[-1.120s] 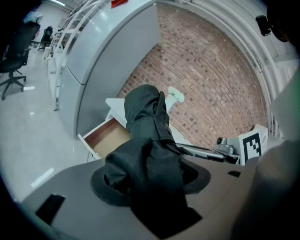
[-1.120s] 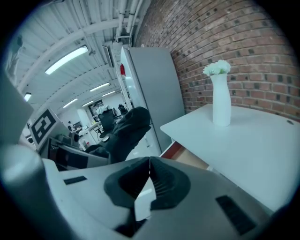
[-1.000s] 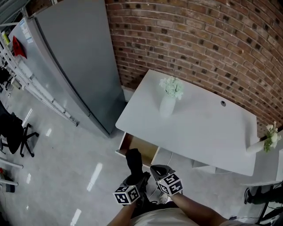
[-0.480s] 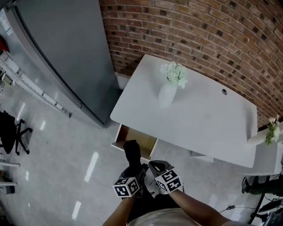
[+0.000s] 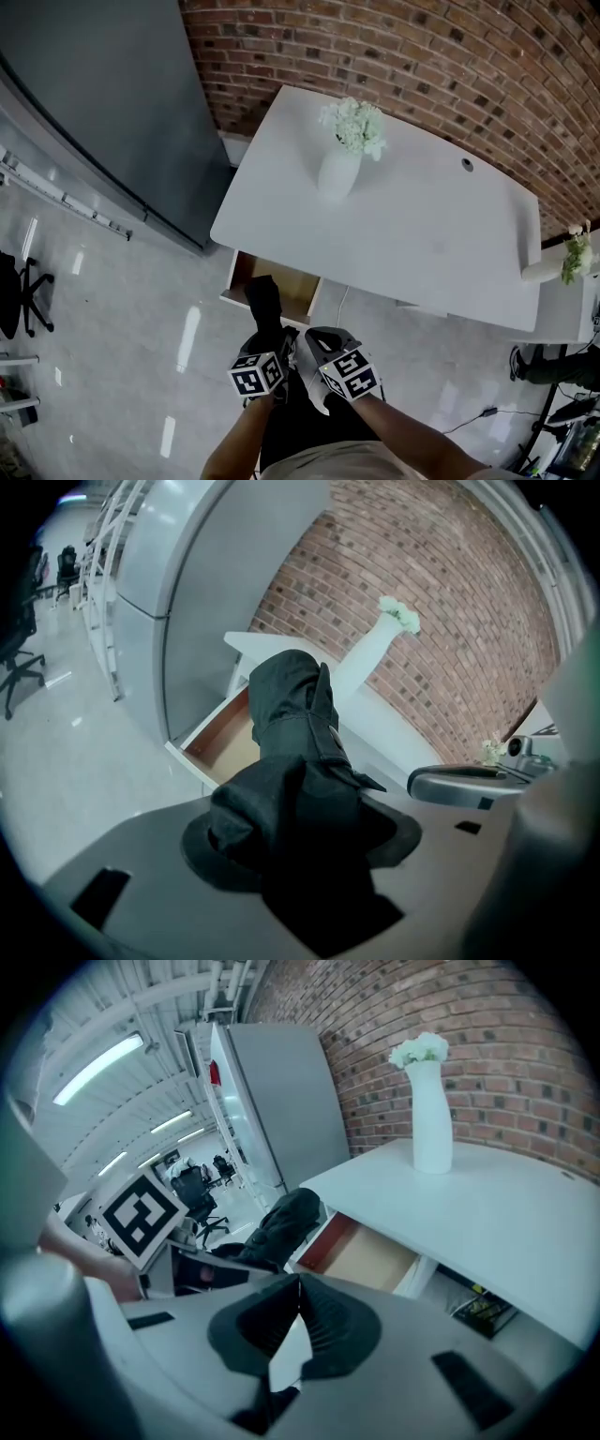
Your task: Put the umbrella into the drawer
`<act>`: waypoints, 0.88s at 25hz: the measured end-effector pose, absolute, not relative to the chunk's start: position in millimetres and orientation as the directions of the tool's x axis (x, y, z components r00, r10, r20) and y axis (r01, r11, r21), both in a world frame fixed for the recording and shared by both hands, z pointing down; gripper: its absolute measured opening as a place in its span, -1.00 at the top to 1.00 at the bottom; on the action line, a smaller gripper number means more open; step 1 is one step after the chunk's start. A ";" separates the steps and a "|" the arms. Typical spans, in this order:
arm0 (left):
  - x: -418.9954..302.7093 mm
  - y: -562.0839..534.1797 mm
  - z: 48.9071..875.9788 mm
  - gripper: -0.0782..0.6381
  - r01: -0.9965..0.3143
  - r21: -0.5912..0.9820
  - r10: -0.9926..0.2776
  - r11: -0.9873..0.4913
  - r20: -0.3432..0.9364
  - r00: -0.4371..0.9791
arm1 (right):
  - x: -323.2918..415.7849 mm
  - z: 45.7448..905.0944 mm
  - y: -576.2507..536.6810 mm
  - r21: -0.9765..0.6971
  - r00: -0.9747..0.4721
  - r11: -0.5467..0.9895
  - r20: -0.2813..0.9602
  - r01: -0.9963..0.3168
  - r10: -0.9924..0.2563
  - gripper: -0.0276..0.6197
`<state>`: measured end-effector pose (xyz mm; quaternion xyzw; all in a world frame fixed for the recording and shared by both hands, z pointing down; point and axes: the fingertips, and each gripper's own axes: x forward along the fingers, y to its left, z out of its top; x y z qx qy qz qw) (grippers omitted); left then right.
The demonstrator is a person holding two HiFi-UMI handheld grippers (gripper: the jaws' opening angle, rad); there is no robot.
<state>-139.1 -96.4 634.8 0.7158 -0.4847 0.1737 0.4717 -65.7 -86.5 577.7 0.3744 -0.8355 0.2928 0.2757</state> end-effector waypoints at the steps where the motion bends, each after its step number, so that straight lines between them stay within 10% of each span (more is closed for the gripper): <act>1: -139.0 -98.4 639.5 0.07 -0.864 0.497 -0.522 -0.085 0.716 0.463 | -66.4 579.9 -86.9 -0.290 -0.569 0.541 0.677 -0.789 -0.467 0.86; 22: -138.7 -142.3 731.0 0.07 -0.909 0.406 -0.415 -0.096 0.813 0.408 | -75.3 658.2 -113.9 -0.368 -0.577 0.475 0.693 -0.799 -0.433 0.86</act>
